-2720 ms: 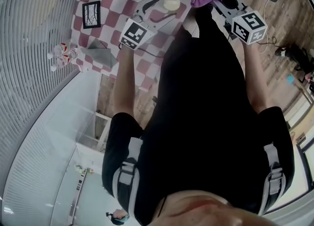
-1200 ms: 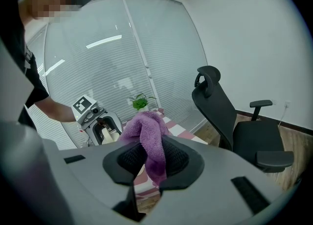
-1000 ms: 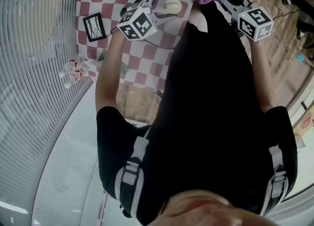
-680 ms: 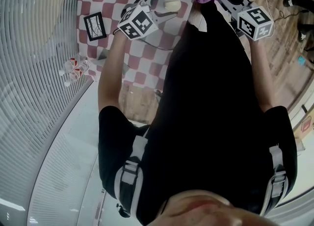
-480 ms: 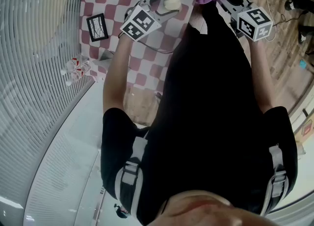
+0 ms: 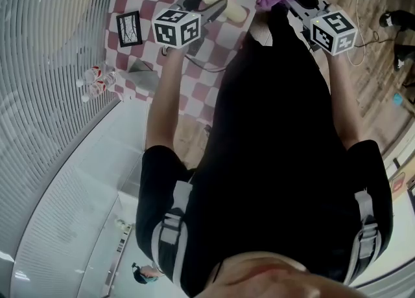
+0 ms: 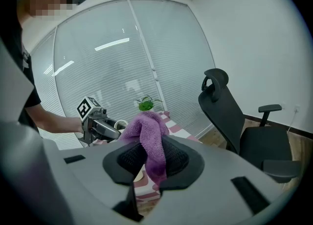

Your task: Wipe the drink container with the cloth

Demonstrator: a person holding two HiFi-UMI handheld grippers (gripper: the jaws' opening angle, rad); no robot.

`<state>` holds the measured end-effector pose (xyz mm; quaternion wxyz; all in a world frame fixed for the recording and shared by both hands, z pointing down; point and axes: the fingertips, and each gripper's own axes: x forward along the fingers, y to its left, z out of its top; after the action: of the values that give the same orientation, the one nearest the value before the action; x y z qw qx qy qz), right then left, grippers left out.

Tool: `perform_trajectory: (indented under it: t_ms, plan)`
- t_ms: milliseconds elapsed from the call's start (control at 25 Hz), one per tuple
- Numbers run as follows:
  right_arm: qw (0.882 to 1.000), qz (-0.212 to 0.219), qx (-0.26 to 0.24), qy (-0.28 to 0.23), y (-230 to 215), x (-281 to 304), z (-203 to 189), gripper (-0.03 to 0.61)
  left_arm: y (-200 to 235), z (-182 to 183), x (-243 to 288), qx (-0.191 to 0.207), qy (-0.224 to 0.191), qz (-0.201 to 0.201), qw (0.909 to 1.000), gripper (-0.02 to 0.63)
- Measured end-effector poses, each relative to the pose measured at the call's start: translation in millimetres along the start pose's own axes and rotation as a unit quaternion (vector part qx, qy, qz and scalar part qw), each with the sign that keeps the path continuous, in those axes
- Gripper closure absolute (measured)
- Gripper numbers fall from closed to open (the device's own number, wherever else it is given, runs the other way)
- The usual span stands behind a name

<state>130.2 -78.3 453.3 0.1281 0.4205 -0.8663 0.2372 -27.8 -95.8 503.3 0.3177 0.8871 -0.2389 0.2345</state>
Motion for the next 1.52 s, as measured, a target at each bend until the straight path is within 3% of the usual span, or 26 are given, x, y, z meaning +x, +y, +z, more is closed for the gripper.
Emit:
perform_trajectory:
  t_ms: [120,320,400,640,840,1200,1320,1520]
  plan:
    - [1.000,0.019,-0.008,0.004,4,6,-1,0.480,8,-6,-12,-0.090,-0.033,0.027,0.9951,0.321]
    - [0.998,0.043,-0.030,0.019,13,21,-3,0.480,27,-17,-36,-0.210,-0.105,0.057,0.9704,0.321]
    - [0.997,0.052,-0.055,0.032,18,27,-4,0.480,34,-21,-47,-0.250,-0.138,0.071,0.9556,0.321]
    - [0.989,0.085,-0.108,0.060,37,44,-17,0.480,46,-47,-65,-0.367,-0.213,0.113,0.8986,0.321]
    - [0.971,0.104,-0.193,0.097,62,61,-45,0.480,56,-72,-65,-0.422,-0.236,0.129,0.8657,0.322]
    - [0.907,0.093,-0.379,0.158,69,91,-87,0.479,69,-96,-65,-0.483,-0.252,0.133,0.8281,0.322]
    - [0.892,0.085,-0.408,0.174,63,109,-98,0.479,72,-98,-66,-0.500,-0.257,0.132,0.8166,0.322]
    - [0.880,0.076,-0.420,0.207,52,133,-120,0.479,73,-103,-65,-0.533,-0.258,0.128,0.7954,0.322]
